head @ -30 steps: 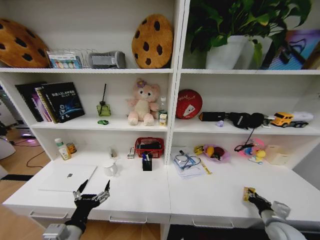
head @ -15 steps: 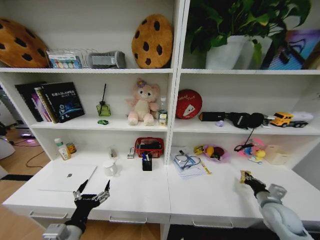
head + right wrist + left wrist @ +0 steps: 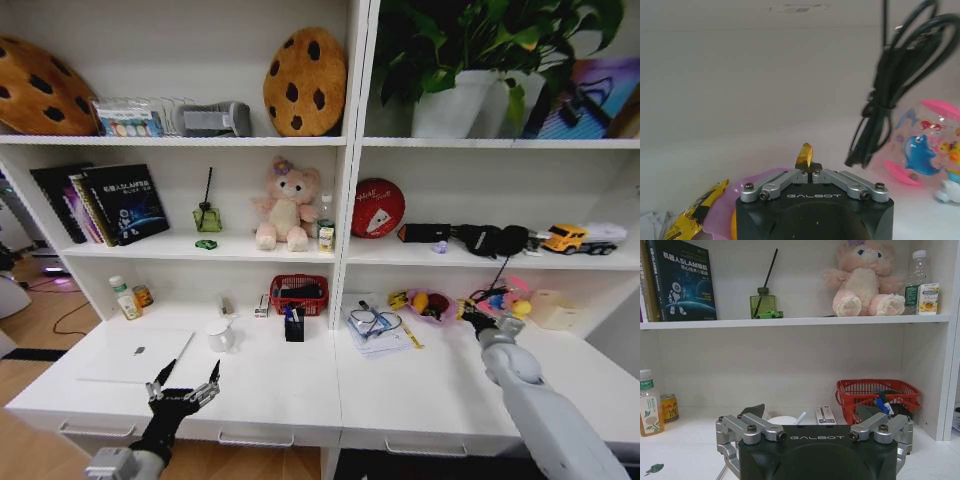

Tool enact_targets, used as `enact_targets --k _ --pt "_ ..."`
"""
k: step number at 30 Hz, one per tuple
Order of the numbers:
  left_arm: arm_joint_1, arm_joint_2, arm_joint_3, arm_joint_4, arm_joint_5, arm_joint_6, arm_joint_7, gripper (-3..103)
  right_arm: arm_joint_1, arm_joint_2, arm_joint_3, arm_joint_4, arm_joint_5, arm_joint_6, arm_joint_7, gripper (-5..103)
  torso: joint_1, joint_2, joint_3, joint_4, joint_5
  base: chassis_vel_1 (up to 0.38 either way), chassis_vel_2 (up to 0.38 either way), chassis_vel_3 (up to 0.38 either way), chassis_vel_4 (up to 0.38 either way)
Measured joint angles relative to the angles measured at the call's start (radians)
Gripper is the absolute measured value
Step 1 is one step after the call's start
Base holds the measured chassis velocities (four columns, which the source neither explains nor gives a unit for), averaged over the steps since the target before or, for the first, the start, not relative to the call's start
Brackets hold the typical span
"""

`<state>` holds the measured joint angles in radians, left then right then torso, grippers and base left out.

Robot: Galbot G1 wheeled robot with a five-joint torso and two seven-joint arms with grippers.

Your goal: Organize the objects on the table.

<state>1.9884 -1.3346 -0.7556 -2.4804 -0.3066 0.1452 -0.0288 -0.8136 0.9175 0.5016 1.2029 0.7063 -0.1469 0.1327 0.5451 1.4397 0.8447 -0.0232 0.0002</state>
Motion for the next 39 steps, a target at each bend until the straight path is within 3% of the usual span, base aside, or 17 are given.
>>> enact_targets --k 7,12,14,15,18,24,26,27,29,30,31,32,34,39 --pt "0.0 0.0 0.0 0.0 0.0 0.0 0.0 100 0.152 0.038 -0.082 -0.178 -0.078 0.075 -0.059 -3 0.0 0.0 0.0 0.0002 -0.0003 0.0 0.0 0.0 0.0" --pt "0.0 0.0 0.0 0.0 0.0 0.0 0.0 100 0.159 0.044 -0.088 -0.196 -0.095 0.075 -0.086 17 0.0 0.0 0.0 -0.0004 -0.0004 0.0 0.0 0.0 0.0" --pt "0.0 0.0 0.0 0.0 0.0 0.0 0.0 100 0.148 0.045 -0.083 -0.186 -0.098 0.071 -0.087 17 0.0 0.0 0.0 -0.0004 -0.0003 0.0 0.0 0.0 0.0" --pt "0.0 0.0 0.0 0.0 0.0 0.0 0.0 100 0.129 0.045 -0.074 -0.166 -0.098 0.065 -0.086 28 0.0 0.0 0.0 -0.0003 -0.0002 0.0 0.0 0.0 0.0" --pt "0.0 0.0 0.0 0.0 0.0 0.0 0.0 100 0.078 0.04 -0.053 -0.114 -0.09 0.053 -0.086 33 0.0 0.0 0.0 0.0 -0.0003 0.0 0.0 0.0 0.0" --pt "0.0 0.0 0.0 0.0 0.0 0.0 0.0 100 -0.184 0.004 0.061 0.149 -0.056 0.032 -0.076 61 0.0 0.0 0.0 -0.0002 -0.0003 0.0 0.0 0.0 0.0" --pt "0.0 0.0 0.0 0.0 0.0 0.0 0.0 100 -0.348 -0.011 0.137 0.285 -0.066 0.053 -0.075 66 0.0 0.0 0.0 -0.0001 -0.0002 0.0 0.0 0.0 0.0" --pt "0.0 0.0 0.0 0.0 0.0 0.0 0.0 100 -0.348 -0.011 0.137 0.285 -0.066 0.053 -0.075 66 0.0 0.0 0.0 -0.0001 -0.0002 0.0 0.0 0.0 0.0" --pt "0.0 0.0 0.0 0.0 0.0 0.0 0.0 100 -0.465 -0.015 0.197 0.381 -0.074 0.06 -0.075 77 0.0 0.0 0.0 -0.0008 0.0003 0.0 0.0 0.0 0.0" --pt "0.0 0.0 0.0 0.0 0.0 0.0 0.0 100 -0.536 -0.015 0.241 0.444 -0.077 0.065 -0.075 77 0.0 0.0 0.0 -0.0011 0.0003 0.0 0.0 0.0 0.0" --pt "0.0 0.0 0.0 0.0 0.0 0.0 0.0 100 -0.66 -0.007 0.326 0.558 -0.077 0.077 -0.074 88 0.0 0.0 -0.001 -0.0003 -0.0007 0.0 0.0 0.0 0.0" --pt "0.0 0.0 0.0 0.0 0.0 0.0 0.0 100 -0.66 -0.007 0.326 0.558 -0.077 0.077 -0.074 88 0.0 0.0 -0.001 -0.0003 -0.0007 0.0 0.0 0.0 0.0" --pt "0.0 0.0 0.0 0.0 0.0 0.0 0.0 100 -0.881 0.025 0.426 0.724 -0.077 0.11 -0.086 97 0.0 0.0 -0.001 -0.0003 -0.0002 0.0 0.0 0.0 0.0" --pt "0.0 0.0 0.0 0.0 0.0 0.0 0.0 100 -1.108 0.107 0.497 0.901 -0.138 0.195 -0.091 100 0.0 0.0 -0.001 -0.0004 -0.0007 0.0 0.0 0.0 0.0"
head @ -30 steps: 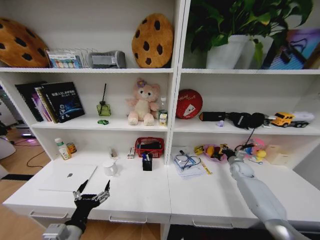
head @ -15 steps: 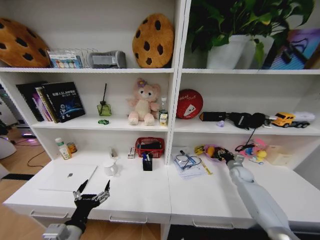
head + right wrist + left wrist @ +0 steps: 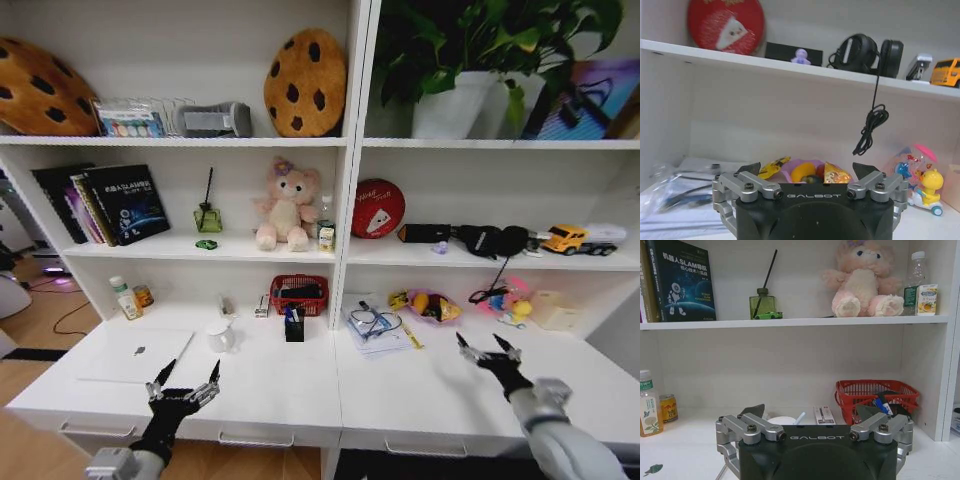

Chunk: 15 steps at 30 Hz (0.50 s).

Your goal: Organize the objects on the table.

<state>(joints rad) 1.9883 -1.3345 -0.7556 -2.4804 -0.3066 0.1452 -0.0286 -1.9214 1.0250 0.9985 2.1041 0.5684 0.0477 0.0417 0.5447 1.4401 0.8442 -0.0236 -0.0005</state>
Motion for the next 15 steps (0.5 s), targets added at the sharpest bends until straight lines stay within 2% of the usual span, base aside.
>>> enact_targets --k 2,3,5,10,15 --pt "0.0 0.0 0.0 0.0 0.0 0.0 0.0 100 -0.116 0.114 0.004 0.089 -0.094 0.082 0.002 100 0.0 0.0 0.0 0.0 0.0002 0.0 0.0 0.0 0.0" --pt "0.0 0.0 0.0 0.0 0.0 0.0 0.0 100 -0.116 0.114 0.004 0.089 -0.094 0.082 0.002 100 0.0 0.0 0.0 0.0 0.0002 0.0 0.0 0.0 0.0" --pt "0.0 0.0 0.0 0.0 0.0 0.0 0.0 100 -0.171 0.2 -0.026 0.136 -0.17 0.124 0.012 100 0.0 0.0 0.0 0.0003 0.0003 0.0 0.0 0.0 0.0" --pt "0.0 0.0 0.0 0.0 0.0 0.0 0.0 100 -0.241 0.267 -0.07 0.209 -0.22 0.141 0.042 100 0.0 0.0 0.0 0.0003 0.0003 0.0 0.0 0.0 0.0" --pt "0.0 0.0 0.0 0.0 0.0 0.0 0.0 100 -0.27 0.287 -0.094 0.239 -0.256 0.147 0.054 100 0.0 0.0 0.0 0.0003 0.0002 0.0 0.0 0.0 0.0"
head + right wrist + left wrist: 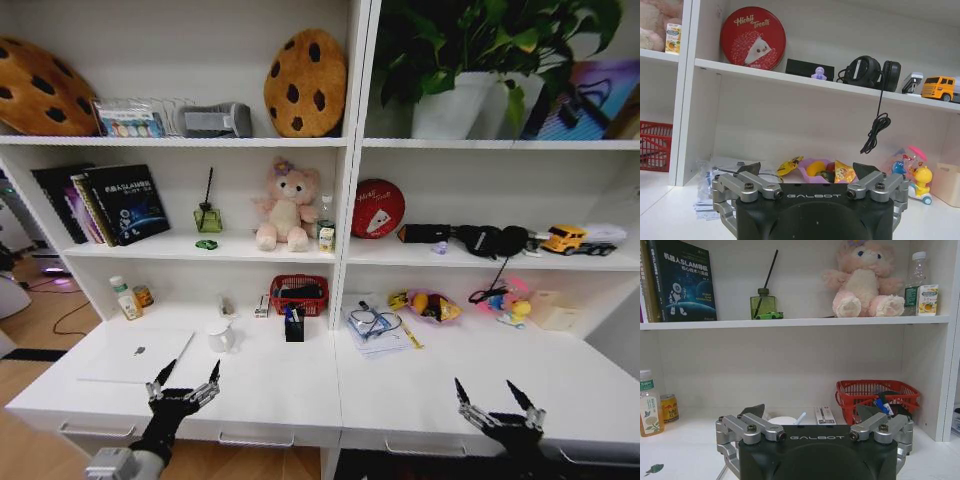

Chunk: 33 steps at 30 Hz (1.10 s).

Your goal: Organize the objects on the table.

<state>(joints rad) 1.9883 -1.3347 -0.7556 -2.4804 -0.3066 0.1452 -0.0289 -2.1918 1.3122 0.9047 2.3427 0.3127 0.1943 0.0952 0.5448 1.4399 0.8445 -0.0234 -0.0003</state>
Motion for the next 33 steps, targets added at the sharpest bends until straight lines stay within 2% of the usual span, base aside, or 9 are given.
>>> enact_targets --k 25,33 --pt "0.0 0.0 0.0 0.0 0.0 0.0 0.0 100 0.01 -0.004 -0.005 -0.01 0.0 -0.003 0.002 100 0.0 0.0 0.0 -0.0001 0.0004 0.0 0.0 0.0 0.0" --pt "0.0 0.0 0.0 0.0 0.0 0.0 0.0 100 0.011 -0.005 -0.005 -0.01 0.001 -0.004 0.002 100 0.0 0.0 0.0 -0.0001 0.0001 0.111 0.112 -0.118 -0.112"
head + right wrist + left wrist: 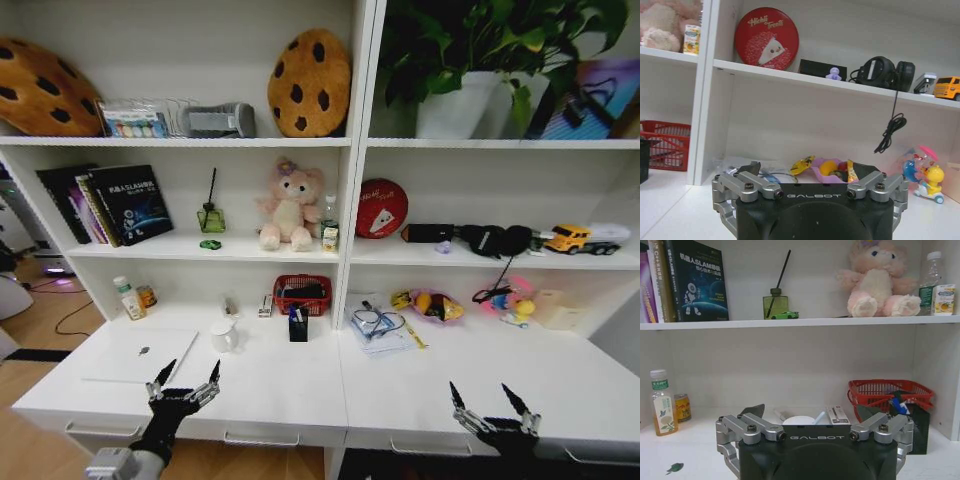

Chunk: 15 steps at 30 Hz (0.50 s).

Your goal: Organize the objects on the table.

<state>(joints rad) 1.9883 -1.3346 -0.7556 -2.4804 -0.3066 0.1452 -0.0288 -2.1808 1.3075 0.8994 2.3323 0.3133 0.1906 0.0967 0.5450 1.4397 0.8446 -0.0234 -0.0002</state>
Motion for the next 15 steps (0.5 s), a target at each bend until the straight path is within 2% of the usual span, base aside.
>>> enact_targets --k 7,10,11,15 --pt "0.0 0.0 0.0 0.0 0.0 0.0 0.0 100 0.0 0.0 0.0 -0.001 0.001 -0.001 0.0 100 0.0 0.0 0.0 -0.0002 0.0006 0.21 0.236 -0.223 -0.224" --pt "0.0 0.0 0.0 0.0 0.0 0.0 0.0 100 0.0 0.0 0.0 -0.001 0.001 -0.001 0.0 100 0.0 0.0 0.0 0.0003 -0.0004 0.258 0.267 -0.273 -0.242" --pt "0.0 0.0 0.0 0.0 0.0 0.0 0.0 100 0.001 0.0 0.0 -0.001 0.001 -0.001 0.0 100 0.0 0.0 0.0 0.0001 0.0008 0.311 0.283 -0.288 -0.285" --pt "0.0 0.0 0.0 0.0 0.0 0.0 0.0 100 0.001 0.0 0.0 -0.001 0.001 -0.001 0.0 100 0.0 0.0 0.0 -0.0001 -0.0003 0.299 0.296 -0.304 -0.304"
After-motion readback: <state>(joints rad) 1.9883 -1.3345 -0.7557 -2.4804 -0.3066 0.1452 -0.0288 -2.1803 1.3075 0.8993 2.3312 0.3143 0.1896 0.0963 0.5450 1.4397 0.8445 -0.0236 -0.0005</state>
